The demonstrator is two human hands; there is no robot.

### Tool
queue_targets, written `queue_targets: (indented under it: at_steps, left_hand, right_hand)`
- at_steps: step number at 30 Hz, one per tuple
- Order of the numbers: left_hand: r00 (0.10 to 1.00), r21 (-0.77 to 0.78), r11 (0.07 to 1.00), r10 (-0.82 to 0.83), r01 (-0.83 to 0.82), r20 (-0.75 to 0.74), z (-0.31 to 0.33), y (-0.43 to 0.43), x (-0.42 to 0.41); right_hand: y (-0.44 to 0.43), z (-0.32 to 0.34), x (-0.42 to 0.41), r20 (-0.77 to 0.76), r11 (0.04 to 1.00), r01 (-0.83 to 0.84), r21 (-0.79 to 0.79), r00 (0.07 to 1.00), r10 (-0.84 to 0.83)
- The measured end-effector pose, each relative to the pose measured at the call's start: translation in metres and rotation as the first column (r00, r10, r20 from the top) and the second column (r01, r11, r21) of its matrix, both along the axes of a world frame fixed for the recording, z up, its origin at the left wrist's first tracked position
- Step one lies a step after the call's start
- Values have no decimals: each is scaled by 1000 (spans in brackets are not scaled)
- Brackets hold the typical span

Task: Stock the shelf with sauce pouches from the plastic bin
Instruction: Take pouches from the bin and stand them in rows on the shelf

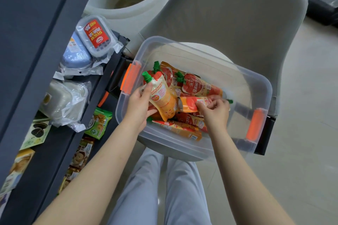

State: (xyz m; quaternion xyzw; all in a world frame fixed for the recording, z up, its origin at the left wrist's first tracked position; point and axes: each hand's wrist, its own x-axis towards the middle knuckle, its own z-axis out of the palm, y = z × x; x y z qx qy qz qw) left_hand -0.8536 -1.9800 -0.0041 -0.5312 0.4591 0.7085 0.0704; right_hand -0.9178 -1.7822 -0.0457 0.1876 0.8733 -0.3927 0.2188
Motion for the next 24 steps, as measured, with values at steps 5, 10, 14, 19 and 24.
queue_targets:
  at_steps: [5,10,14,19,24]
  left_hand:
    - [995,5,995,95,-95,8,-11,-5,1]
    - [984,65,982,176,-176,15,-21,-1,-9]
    - [986,91,982,164,-167,34,-27,8,-15]
    - [992,96,987,126,-126,6,-31,12,-17]
    - [992,95,989,117,-113,-41,-23,13,-10]
  right_hand:
    - [-2,-13,-3,-220,989,-148,-8,965,142]
    - [-25,-23,3,-161,898,388,-208,892,-423]
    - [-29,-36,0,104,586,789,-186,609,-786]
    - [-17,-38,-14,320,303,900,-314,400,-859]
    - [-10,-19,-6,424,196,866,-460,408,-808]
